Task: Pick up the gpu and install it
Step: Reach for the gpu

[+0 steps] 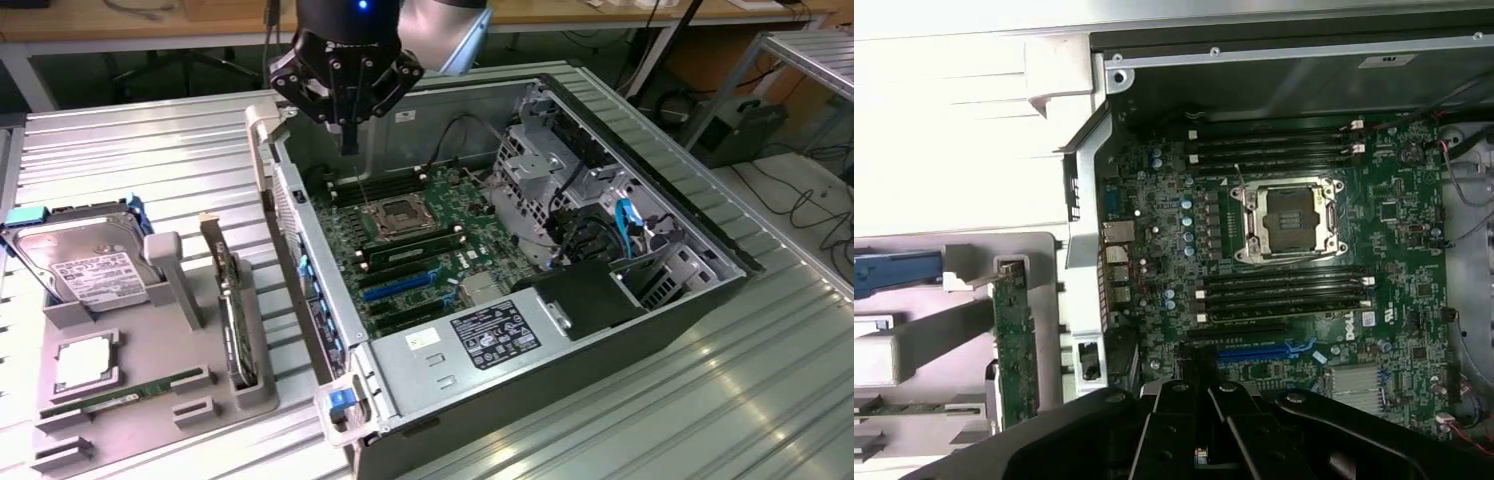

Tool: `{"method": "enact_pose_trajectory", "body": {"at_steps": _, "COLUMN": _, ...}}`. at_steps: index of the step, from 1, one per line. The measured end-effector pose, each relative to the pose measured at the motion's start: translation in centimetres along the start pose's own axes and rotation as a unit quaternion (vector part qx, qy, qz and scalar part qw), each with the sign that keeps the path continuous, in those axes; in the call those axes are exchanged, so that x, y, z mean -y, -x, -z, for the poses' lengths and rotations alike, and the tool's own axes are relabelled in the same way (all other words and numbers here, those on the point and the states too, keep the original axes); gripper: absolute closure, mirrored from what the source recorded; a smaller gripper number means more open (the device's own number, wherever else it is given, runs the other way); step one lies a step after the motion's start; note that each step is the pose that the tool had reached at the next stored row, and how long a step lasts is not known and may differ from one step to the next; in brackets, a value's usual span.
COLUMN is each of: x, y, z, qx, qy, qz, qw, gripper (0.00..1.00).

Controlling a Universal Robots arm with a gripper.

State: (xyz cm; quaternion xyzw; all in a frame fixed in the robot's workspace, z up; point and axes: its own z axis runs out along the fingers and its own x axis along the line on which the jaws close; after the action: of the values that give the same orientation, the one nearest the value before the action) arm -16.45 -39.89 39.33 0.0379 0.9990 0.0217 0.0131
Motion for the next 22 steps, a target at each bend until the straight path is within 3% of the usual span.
{"method": "enact_pose_trajectory", "body": {"at_steps": 22, "x": 0.22, "y": -2.9, "z": 0.08, "qx": 0.0000, "qy": 0.0000, "qz": 0.000, "qw": 1.0000, "gripper": 0.89}}
